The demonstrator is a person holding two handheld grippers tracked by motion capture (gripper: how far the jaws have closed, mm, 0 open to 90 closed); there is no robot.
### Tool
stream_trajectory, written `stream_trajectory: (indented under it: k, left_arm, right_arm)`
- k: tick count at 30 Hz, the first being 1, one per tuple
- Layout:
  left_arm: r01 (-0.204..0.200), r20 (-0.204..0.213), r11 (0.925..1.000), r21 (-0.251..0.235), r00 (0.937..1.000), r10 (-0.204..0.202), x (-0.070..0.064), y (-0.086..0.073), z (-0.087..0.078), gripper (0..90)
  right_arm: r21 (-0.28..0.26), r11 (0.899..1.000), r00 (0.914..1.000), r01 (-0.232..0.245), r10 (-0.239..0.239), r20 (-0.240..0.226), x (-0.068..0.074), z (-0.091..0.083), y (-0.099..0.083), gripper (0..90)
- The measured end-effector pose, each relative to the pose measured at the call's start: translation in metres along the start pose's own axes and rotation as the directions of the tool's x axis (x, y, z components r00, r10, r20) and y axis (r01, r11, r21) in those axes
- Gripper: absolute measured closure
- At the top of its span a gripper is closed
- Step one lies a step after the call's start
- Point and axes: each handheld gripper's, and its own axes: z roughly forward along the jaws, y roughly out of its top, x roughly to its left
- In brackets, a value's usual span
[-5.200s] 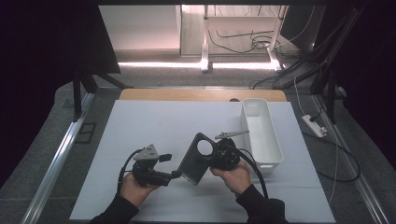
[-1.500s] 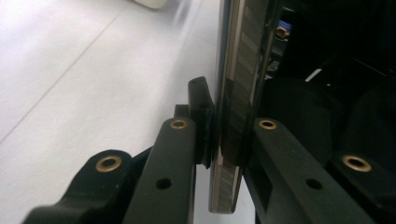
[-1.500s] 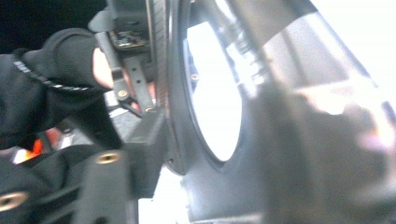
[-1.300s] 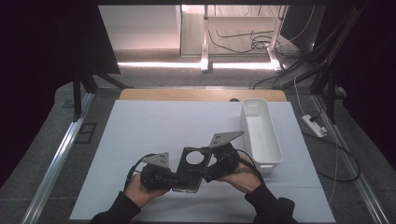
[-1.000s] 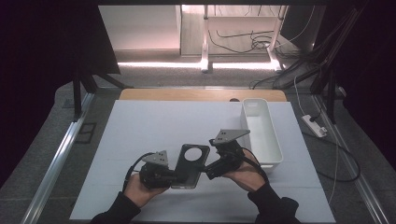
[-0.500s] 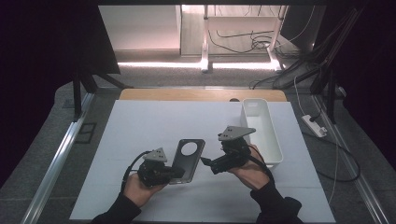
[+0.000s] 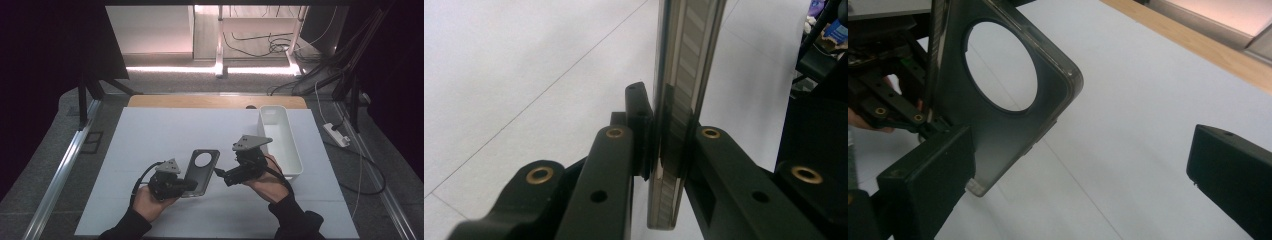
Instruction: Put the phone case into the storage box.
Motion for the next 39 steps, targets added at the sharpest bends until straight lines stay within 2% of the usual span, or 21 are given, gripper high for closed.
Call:
stream_trajectory:
  k: [2,6,10,11,13,14,15,18,20,22,23,26,29,39]
  left_arm:
    - [0.0,0.005,1.0,-0.001,1.0,0.0,-0.001,0.0,0.0,84.3]
    - [-0.008,0.014,1.0,0.003,0.9999,0.008,-0.003,0.001,0.002,84.4]
    - [-0.011,0.017,0.9999,0.006,0.9998,0.011,-0.004,0.001,0.003,84.4]
    - [-0.012,0.019,0.9999,0.007,0.9998,0.012,-0.005,0.002,0.003,84.4]
    - [-0.014,0.021,0.9999,0.009,0.9997,0.014,-0.005,0.002,0.003,84.3]
    - [-0.013,0.023,0.9999,0.011,0.9997,0.013,-0.005,0.002,0.003,84.4]
    - [-0.013,0.023,0.9999,0.011,0.9997,0.013,-0.005,0.002,0.003,84.4]
    - [-0.017,0.027,0.9998,0.014,0.9995,0.016,-0.005,0.002,0.003,84.4]
    - [-0.014,0.028,0.9998,0.011,0.9995,0.014,-0.006,0.002,0.004,84.3]
    - [-0.017,0.029,0.9998,0.013,0.9995,0.016,-0.006,0.002,0.004,84.4]
    - [-0.016,0.031,0.9998,0.014,0.9994,0.016,-0.006,0.002,0.004,84.4]
    - [-0.021,0.039,0.9996,0.018,0.999,0.02,-0.005,0.002,0.004,84.3]
    - [-0.019,0.047,0.9997,0.016,0.9987,0.019,-0.005,0.002,0.004,84.4]
    - [-0.02,0.066,0.9997,0.014,0.9976,0.019,-0.004,0.002,0.005,84.2]
  right_arm:
    - [-0.004,1.0,0.9998,-0.016,0.016,0.012,0.0,0.0,0.001,0.0]
    - [-0.016,1.0,0.9996,-0.016,0.017,0.021,0.002,-0.003,0.003,0.3]
    - [-0.024,0.999,0.999,-0.021,0.022,0.04,0.003,-0.005,0.005,6.3]
    - [-0.021,1.0,0.9987,-0.019,0.02,0.046,0.003,-0.007,0.006,14.9]
    - [-0.017,1.0,0.9991,-0.018,0.019,0.039,0.003,-0.008,0.006,26.3]
    - [-0.016,1.0,0.9994,-0.018,0.018,0.03,0.003,-0.008,0.006,30.0]
    - [-0.016,1.0,0.9994,-0.018,0.018,0.03,0.003,-0.008,0.006,30.0]
    - [-0.018,1.0,0.9999,-0.015,0.015,0.004,0.004,-0.01,0.007,44.8]
    - [-0.02,1.0,1.0,-0.002,0.002,0.002,0.005,-0.01,0.007,54.3]
    - [-0.022,1.0,1.0,0.002,-0.002,0.005,0.006,-0.01,0.007,56.9]
    - [-0.032,0.999,1.0,0.006,-0.007,-0.005,0.006,-0.011,0.006,63.1]
    - [-0.038,0.999,0.9997,0.01,-0.011,-0.021,0.006,-0.012,0.006,70.9]
    - [-0.044,0.999,0.9994,0.008,-0.01,-0.035,0.005,-0.013,0.007,75.2]
    - [-0.048,0.999,0.9992,0.008,-0.01,-0.038,0.005,-0.015,0.007,77.4]
